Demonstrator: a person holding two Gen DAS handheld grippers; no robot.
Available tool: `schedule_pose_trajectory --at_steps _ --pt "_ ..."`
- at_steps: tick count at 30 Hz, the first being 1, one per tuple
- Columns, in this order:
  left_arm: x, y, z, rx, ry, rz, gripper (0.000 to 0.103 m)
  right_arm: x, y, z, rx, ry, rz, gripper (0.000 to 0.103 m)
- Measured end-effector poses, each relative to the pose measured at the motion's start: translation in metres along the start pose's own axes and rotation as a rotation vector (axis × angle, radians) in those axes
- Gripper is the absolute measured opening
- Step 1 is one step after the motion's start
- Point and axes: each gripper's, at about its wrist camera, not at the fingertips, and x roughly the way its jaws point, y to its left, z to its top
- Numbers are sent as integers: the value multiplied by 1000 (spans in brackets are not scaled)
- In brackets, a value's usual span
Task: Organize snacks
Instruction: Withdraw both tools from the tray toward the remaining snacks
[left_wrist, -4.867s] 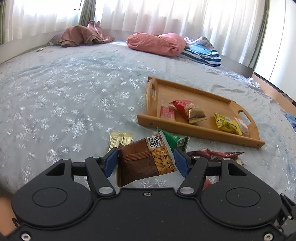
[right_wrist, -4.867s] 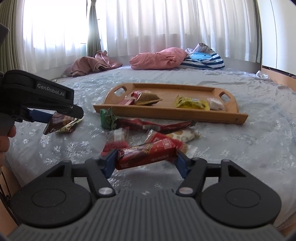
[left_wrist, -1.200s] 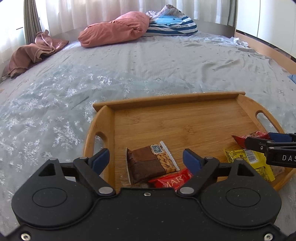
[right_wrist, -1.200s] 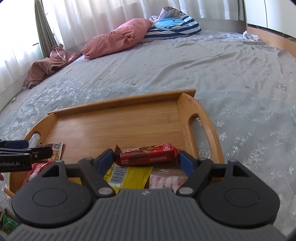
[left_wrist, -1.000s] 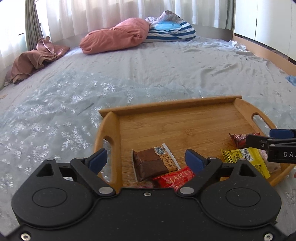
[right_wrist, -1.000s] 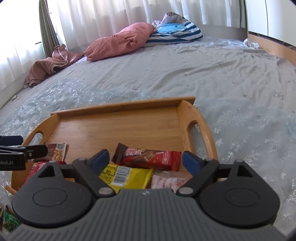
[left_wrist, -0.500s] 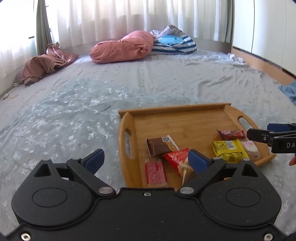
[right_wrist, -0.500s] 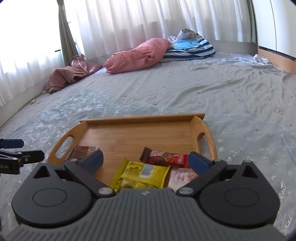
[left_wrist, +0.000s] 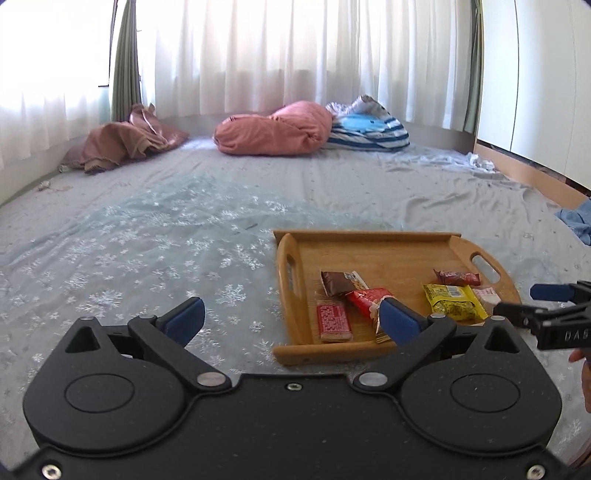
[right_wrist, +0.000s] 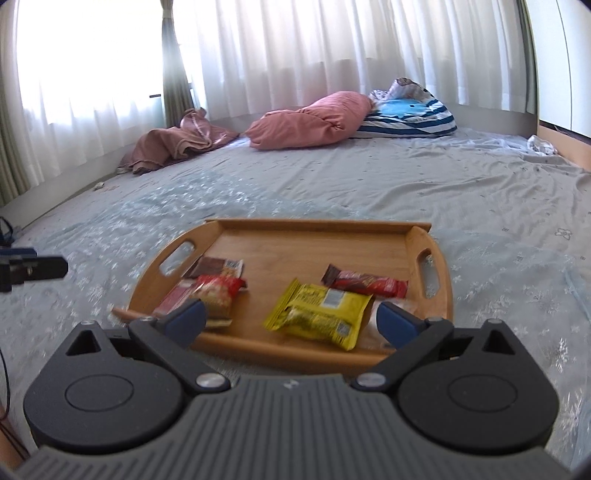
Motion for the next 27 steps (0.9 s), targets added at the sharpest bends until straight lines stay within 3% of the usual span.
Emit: schedule_pose_trajectory --at_steps 16,27 --pt "-57 1 -14 -31 -84 21 102 -35 30 -38 -71 -64 3 103" --pt "-41 4 -51 -55 -37 81 102 -35 53 -74 -164 -70 -63 103"
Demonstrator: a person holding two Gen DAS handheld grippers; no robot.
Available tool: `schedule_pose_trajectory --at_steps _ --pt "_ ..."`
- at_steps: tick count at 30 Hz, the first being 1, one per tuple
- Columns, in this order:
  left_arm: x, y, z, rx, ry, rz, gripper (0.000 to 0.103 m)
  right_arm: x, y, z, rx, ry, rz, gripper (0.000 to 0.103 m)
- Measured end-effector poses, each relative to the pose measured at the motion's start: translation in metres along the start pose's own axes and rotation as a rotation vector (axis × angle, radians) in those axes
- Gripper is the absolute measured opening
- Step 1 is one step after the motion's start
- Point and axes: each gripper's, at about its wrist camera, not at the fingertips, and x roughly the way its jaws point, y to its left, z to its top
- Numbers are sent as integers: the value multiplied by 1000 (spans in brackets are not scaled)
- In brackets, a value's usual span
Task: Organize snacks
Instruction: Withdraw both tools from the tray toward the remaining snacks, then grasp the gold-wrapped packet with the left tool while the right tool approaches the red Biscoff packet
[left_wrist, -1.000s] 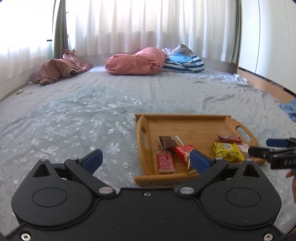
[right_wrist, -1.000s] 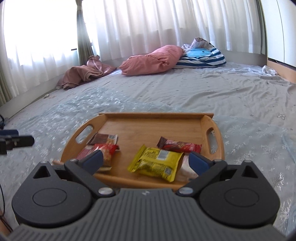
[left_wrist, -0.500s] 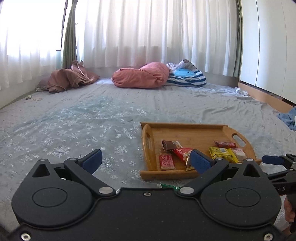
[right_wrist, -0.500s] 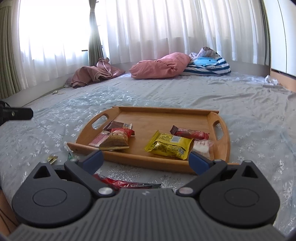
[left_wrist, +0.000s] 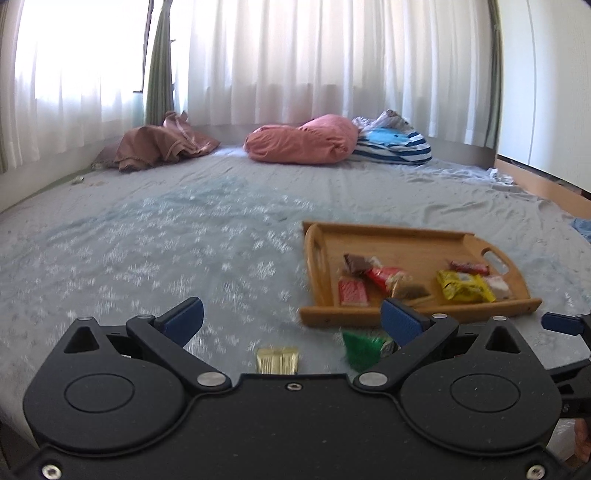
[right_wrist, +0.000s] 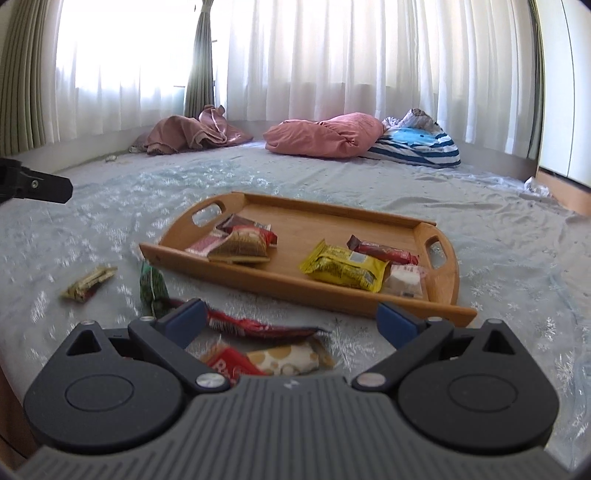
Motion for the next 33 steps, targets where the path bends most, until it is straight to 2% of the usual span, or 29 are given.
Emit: schedule_pose_trajectory --at_steps 11,17,25,33 --pt "33 -1 -37 9 59 52 102 2 22 -26 -68 13 -52 103" --pt "48 3 -45 -3 79 71 102 6 22 -30 -40 37 -63 103" --pt "63 7 -57 -27 113 47 89 15 20 -32 56 61 -68 103" --pt "75 9 -64 -58 140 51 76 22 23 -32 77 79 -77 103"
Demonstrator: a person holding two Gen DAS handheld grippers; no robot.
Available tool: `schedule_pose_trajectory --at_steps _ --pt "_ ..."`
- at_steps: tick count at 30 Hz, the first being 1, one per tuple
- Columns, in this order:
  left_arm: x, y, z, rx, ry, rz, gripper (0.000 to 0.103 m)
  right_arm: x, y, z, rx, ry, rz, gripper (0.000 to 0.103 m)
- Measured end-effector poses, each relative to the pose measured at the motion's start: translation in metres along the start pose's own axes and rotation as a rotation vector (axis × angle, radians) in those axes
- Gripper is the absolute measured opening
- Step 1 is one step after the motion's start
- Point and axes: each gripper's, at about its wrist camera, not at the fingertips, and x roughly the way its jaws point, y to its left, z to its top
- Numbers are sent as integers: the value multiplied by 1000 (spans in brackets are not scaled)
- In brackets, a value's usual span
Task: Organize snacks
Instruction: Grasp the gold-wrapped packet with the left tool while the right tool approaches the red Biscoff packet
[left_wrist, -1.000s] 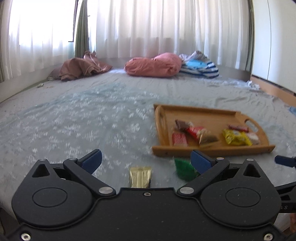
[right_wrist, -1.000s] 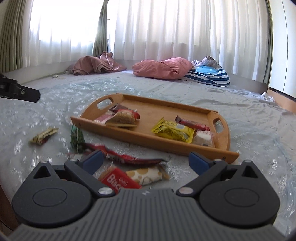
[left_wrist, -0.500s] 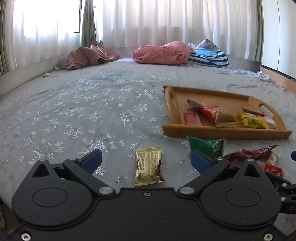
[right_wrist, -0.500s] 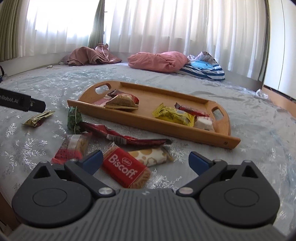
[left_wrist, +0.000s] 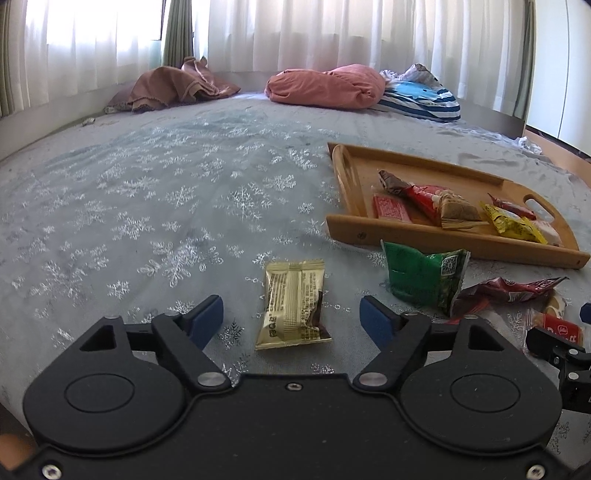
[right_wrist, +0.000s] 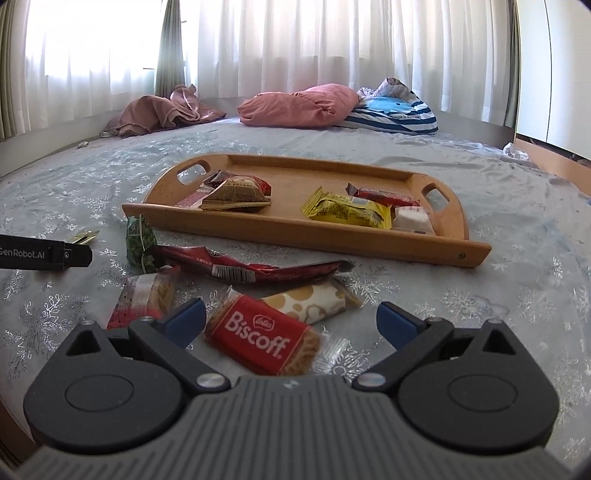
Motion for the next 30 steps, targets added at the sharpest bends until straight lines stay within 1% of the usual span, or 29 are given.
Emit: schedule_pose_trajectory --at_steps 5,9,10,11,12,14,19,20,26,30 --pt "2 -2 1 12 4 -8 68 2 0 -1 1 5 -2 103" --pt "3 -3 2 11 7 -12 64 3 3 -2 -19 4 -8 103" --pt "3 -3 2 10 7 -12 62 3 3 -3 -23 4 -7 103" --pt "3 -4 2 11 7 -10 56 3 4 -3 -26 5 -7 103" --pt "3 -4 2 11 8 -5 54 3 4 -3 -27 4 -6 103" --pt "3 -5 2 12 6 1 52 3 4 -4 -29 4 -4 103" --pt "0 -4 2 14 4 6 39 3 4 -4 -25 9 2 103" --pt "0 -4 2 12 4 4 33 3 4 -4 -26 12 4 103" --pt "-5 -3 3 10 11 -10 31 1 6 -4 -28 26 27 103" --pt "-10 -4 3 7 11 -23 31 -2 9 -6 -36 23 24 103"
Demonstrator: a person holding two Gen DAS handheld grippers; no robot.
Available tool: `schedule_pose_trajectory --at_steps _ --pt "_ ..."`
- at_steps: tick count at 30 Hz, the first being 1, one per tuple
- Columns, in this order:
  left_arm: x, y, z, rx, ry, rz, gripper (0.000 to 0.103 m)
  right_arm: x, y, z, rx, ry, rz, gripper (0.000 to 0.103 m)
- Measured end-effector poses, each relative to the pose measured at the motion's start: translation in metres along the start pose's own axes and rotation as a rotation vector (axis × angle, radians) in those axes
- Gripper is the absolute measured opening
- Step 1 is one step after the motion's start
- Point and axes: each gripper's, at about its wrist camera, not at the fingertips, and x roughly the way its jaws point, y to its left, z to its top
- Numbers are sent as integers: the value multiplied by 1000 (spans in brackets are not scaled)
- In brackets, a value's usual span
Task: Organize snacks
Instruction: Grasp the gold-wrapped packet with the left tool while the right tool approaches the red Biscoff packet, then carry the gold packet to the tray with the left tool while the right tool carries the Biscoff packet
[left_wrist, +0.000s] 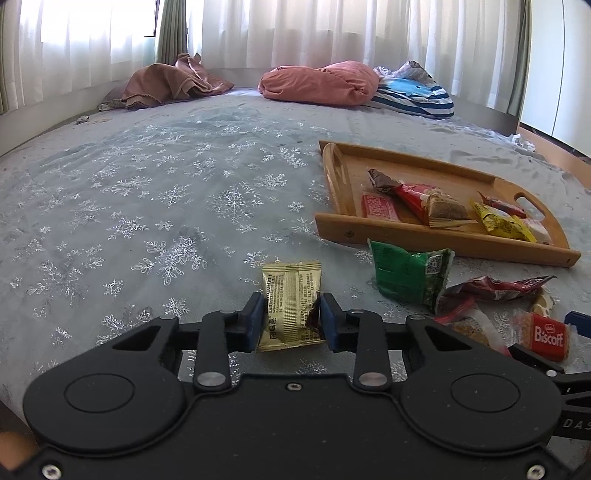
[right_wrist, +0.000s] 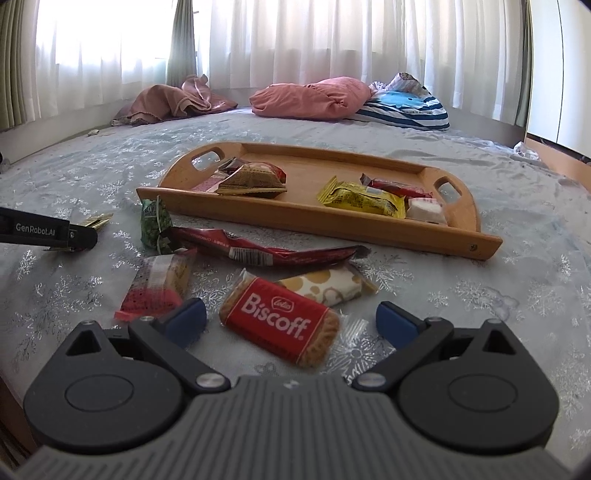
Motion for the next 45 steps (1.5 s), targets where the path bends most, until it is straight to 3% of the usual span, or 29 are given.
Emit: schedule_pose_trajectory --at_steps 6,15,28,39,45 --pt "-10 -1 4 -9 -19 -14 31 -5 1 -2 7 -4 3 95" --pt "-23 -5 13 -10 -48 -39 31 -18 1 0 10 -26 29 70" --pt "-34 -19 38 10 -67 -78 31 -38 -9 12 24 -63 28 69" --pt "-26 -41 90 27 -114 -123 31 -30 -44 55 44 -123 -33 69" --pt "-1 -56 117 8 -84 -164 31 -9 -71 82 76 -128 -64 69"
